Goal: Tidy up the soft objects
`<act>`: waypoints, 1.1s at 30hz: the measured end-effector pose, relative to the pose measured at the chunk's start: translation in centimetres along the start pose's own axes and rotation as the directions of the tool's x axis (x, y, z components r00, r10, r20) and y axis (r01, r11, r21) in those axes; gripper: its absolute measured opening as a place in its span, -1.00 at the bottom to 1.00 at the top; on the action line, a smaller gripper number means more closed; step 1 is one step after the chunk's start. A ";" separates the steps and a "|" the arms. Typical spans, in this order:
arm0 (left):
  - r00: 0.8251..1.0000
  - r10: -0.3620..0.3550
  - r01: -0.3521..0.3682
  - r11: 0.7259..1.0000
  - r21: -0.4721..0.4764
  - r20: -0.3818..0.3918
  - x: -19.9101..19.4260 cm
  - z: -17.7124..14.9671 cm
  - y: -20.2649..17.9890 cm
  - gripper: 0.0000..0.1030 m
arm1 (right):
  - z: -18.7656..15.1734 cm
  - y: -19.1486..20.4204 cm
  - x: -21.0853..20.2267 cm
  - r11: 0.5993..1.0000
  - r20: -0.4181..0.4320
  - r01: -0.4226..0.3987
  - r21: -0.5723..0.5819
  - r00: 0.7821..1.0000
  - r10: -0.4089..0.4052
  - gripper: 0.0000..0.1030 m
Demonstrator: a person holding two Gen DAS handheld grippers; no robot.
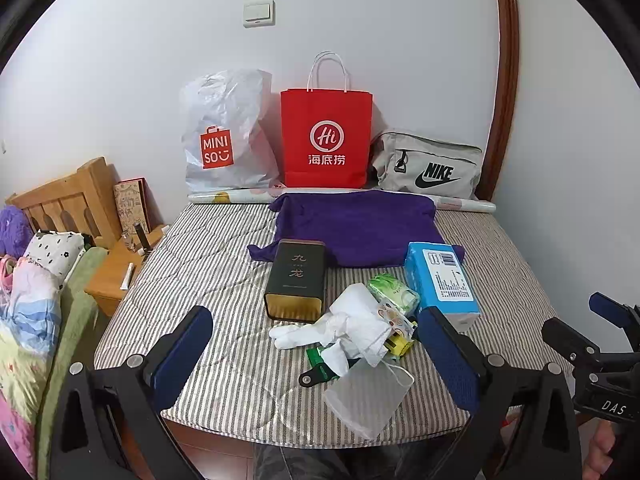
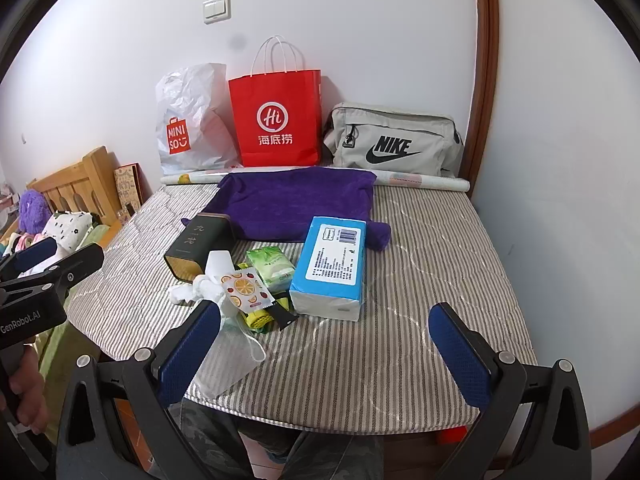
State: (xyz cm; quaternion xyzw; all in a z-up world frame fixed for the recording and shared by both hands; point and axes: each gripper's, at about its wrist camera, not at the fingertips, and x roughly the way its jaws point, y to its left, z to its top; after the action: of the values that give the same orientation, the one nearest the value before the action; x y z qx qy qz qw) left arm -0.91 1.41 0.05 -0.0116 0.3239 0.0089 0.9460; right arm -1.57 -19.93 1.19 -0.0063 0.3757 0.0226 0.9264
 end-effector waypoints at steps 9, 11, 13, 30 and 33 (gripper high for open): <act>1.000 -0.002 0.002 1.000 0.003 0.002 0.0 0.1 -0.2 1.00 | 0.0 0.0 -0.2 1.000 0.003 0.000 -0.001 1.000 0.000 0.99; 1.000 -0.009 0.009 1.000 0.000 0.004 -0.1 0.2 -0.2 1.00 | -0.1 0.0 -0.3 1.000 0.004 0.000 -0.001 1.000 0.000 0.99; 1.000 -0.014 0.014 1.000 0.000 0.006 -0.3 0.3 -0.4 1.00 | -0.1 0.0 -0.4 1.000 0.005 0.000 0.002 1.000 0.000 0.99; 0.999 -0.048 0.048 0.999 -0.002 0.019 0.2 0.2 -0.6 1.00 | 0.5 -0.4 -0.2 1.000 0.025 -0.016 0.004 1.000 0.016 0.99; 0.998 -0.059 0.059 0.998 -0.001 0.019 0.7 0.0 -0.4 1.00 | 0.6 -0.5 0.3 0.999 0.032 -0.040 0.007 0.999 0.040 0.99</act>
State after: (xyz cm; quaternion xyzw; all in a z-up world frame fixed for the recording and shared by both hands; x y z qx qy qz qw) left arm -0.32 1.03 -0.35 -0.0216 0.3143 -0.0186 0.9489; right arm -0.96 -20.43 1.39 0.0050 0.3612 0.0399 0.9316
